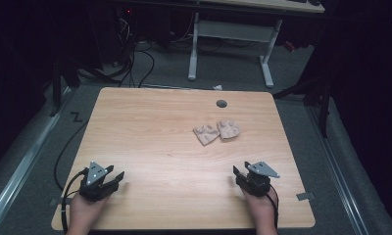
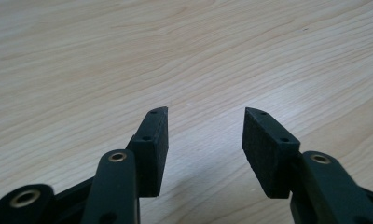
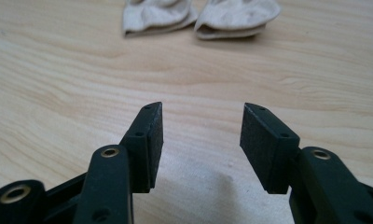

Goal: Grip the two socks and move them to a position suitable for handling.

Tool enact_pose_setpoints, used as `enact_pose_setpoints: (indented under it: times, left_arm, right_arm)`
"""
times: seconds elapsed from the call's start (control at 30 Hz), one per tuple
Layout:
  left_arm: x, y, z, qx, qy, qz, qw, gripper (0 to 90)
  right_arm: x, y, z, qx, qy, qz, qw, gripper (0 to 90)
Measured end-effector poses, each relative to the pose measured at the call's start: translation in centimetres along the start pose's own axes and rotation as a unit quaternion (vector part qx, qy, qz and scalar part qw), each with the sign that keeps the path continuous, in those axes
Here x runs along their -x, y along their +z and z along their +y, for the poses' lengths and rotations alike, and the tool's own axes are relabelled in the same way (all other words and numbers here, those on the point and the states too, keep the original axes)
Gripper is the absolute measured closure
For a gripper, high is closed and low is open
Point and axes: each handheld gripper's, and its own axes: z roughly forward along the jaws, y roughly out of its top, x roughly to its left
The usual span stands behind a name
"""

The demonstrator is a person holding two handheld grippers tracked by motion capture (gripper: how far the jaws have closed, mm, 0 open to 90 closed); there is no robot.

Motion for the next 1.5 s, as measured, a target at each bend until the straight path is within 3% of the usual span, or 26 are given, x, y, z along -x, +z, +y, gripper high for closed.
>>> enact_pose_setpoints:
  times: [0.2,0.47,0.7,0.8,0.97,1.03,1.2,1.5]
  left_arm:
    - [0.1,0.2,0.4,0.005,0.006,-0.007,0.9999,49.1]
    - [-0.2,0.2,-0.1,-0.002,0.008,-0.006,0.9999,45.4]
    - [-0.3,-0.2,-0.3,-0.003,0.011,-0.004,0.9999,45.4]
    - [-0.2,-0.1,-0.3,-0.005,0.015,-0.005,0.9999,45.4]
    - [-0.2,-0.1,-0.2,-0.002,0.017,-0.006,0.9998,45.4]
    - [-0.2,0.0,-0.2,-0.002,0.016,-0.006,0.9998,45.4]
    - [-0.1,0.0,-0.2,0.001,0.016,-0.008,0.9998,45.3]
    - [-0.3,0.0,-0.3,-0.001,0.017,-0.011,0.9998,45.2]
  right_arm:
    - [-0.3,0.2,-0.1,-0.016,-0.001,0.008,0.9998,49.0]
    - [-0.7,0.3,0.1,-0.007,-0.007,0.011,0.9999,46.9]
    - [-1.1,0.4,0.9,-0.003,-0.009,0.03,0.9995,43.5]
    - [-0.9,0.5,0.9,-0.011,-0.002,0.049,0.9988,34.1]
    - [-1.1,0.3,1.0,0.002,-0.018,0.044,0.9989,28.2]
    - [-1.2,0.3,1.0,0.004,-0.02,0.041,0.9989,28.1]
    - [-1.4,0.6,1.0,-0.005,-0.021,0.061,0.9979,29.1]
    - [-2.4,1.3,2.3,-0.017,-0.04,0.062,0.9972,30.8]
